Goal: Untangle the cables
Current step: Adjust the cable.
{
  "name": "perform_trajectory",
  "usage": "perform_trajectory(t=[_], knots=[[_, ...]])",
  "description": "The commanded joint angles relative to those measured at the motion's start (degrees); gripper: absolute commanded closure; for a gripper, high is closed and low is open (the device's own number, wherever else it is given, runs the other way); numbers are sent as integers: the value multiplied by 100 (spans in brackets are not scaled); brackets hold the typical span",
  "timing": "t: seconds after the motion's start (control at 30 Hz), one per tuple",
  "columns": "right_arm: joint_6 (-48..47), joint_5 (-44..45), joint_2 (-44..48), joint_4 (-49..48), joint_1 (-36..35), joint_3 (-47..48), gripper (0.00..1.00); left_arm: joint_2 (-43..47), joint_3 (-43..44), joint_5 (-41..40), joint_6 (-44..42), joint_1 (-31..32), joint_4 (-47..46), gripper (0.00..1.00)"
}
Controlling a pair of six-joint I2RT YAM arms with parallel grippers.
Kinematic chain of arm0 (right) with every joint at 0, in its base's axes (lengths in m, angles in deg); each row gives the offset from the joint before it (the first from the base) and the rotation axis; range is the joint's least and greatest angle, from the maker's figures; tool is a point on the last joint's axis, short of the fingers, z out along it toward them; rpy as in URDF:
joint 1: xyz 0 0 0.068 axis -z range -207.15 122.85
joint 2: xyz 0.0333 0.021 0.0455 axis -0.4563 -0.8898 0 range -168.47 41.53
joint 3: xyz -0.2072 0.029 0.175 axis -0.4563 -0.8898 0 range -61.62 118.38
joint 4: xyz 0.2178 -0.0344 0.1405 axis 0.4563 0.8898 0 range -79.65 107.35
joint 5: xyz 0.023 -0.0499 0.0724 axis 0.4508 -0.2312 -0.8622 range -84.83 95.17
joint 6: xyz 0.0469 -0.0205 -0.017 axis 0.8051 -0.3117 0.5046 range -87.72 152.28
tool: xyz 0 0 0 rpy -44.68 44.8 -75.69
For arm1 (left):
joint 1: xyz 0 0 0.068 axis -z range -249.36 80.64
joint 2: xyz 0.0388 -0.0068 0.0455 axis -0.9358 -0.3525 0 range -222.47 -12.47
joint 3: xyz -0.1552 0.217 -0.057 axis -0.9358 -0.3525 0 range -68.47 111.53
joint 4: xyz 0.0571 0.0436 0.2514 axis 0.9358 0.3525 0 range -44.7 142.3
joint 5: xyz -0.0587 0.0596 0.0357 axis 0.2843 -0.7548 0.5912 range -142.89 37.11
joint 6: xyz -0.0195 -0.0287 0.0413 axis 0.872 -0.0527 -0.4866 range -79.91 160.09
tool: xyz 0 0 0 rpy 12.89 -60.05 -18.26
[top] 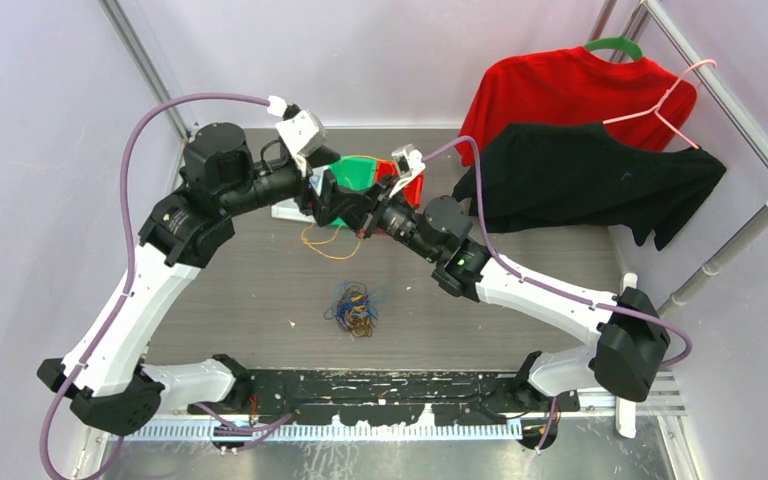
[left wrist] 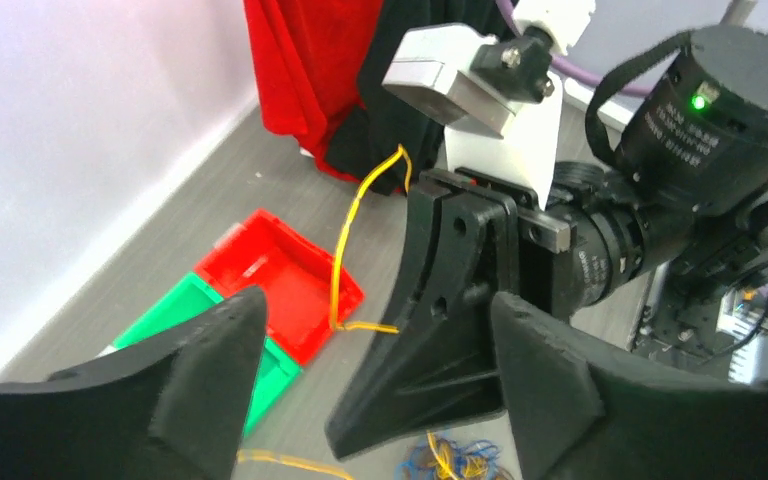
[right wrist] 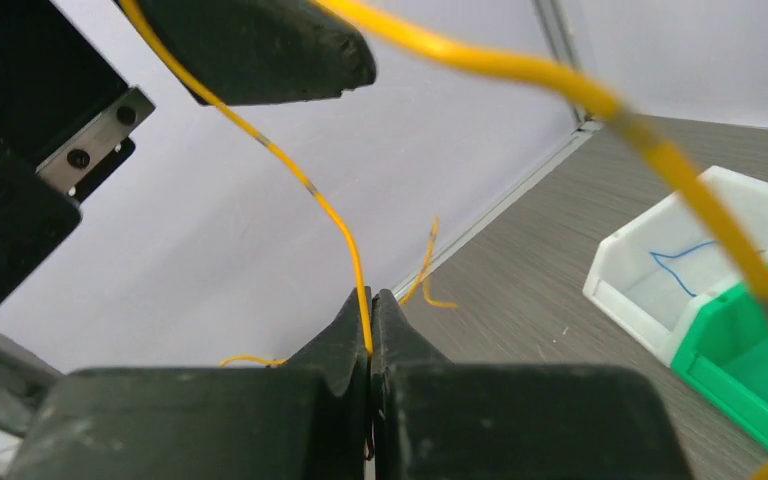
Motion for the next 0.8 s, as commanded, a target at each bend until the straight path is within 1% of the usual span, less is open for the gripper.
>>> perform_trajectory(t=[0.0,0.07,0.13,0.2,0.37,0.47,0.6,0.77], knots=[[156,508,348,-296,67,108,99,416,-111,-428,433,10,-148,7],[248,513,406,-281,128,73,99,595,-247,-495,470,-42,-118,3],[269,572,443,-250,153,61,99,757,-365,-408,451,-98,5,2],[283,599,459,-320,160,31,99,904,-553,-98,229,-106,183,0],[402,372,393,-507,158,108,99,1065,-1117,290,182,-110,447,1],[467,233,329,-530,158,184,99,1022,-1364,331,84,-102,211,0],[509,144,331,-494,160,217,99,829,-1327,251,-579,-76,339,0],[507,5,282,-351,158,337,99,851,-1413,256,-1789,17,594,2]])
